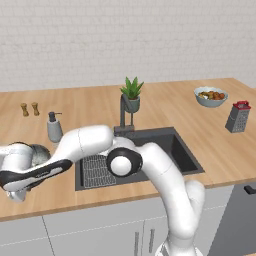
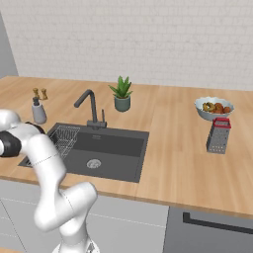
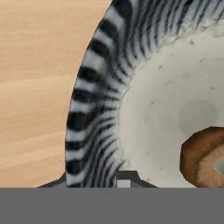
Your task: Pick the mushroom from the sink and place it in the bowl. Then pick the bowl and place it in the microwave. Then close the microwave door and press the start button.
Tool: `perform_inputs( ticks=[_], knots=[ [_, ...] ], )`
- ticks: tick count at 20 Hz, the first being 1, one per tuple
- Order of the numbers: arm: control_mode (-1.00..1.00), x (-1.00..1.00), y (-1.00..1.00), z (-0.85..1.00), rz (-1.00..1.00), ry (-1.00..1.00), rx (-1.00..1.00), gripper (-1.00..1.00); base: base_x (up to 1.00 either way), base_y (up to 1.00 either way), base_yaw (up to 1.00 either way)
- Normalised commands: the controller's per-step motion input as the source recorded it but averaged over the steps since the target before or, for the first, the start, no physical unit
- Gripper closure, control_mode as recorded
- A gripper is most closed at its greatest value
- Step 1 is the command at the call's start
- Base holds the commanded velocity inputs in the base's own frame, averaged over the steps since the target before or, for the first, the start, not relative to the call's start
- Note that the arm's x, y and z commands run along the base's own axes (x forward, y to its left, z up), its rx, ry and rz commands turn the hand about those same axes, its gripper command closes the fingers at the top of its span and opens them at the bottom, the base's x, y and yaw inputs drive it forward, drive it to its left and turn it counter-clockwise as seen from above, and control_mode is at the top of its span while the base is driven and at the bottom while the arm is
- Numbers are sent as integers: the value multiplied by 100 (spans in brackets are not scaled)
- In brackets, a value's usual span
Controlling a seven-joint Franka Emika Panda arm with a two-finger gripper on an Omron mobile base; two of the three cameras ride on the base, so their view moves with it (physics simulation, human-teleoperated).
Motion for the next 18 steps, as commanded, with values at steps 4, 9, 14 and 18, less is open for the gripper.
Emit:
perform_inputs(
  ticks=[4, 9, 14, 18],
  knots=[
    [-100, -56, -6, 42, 0, -19, -2, 100, 0, 0, 0],
    [-100, -53, -45, 79, -1, -22, 3, 100, 0, 0, 0],
    [-100, -57, -76, 70, -1, -23, 6, 100, 0, 0, 0],
    [-100, -45, -97, 63, -3, -18, 11, 100, 0, 0, 0]
  ],
)
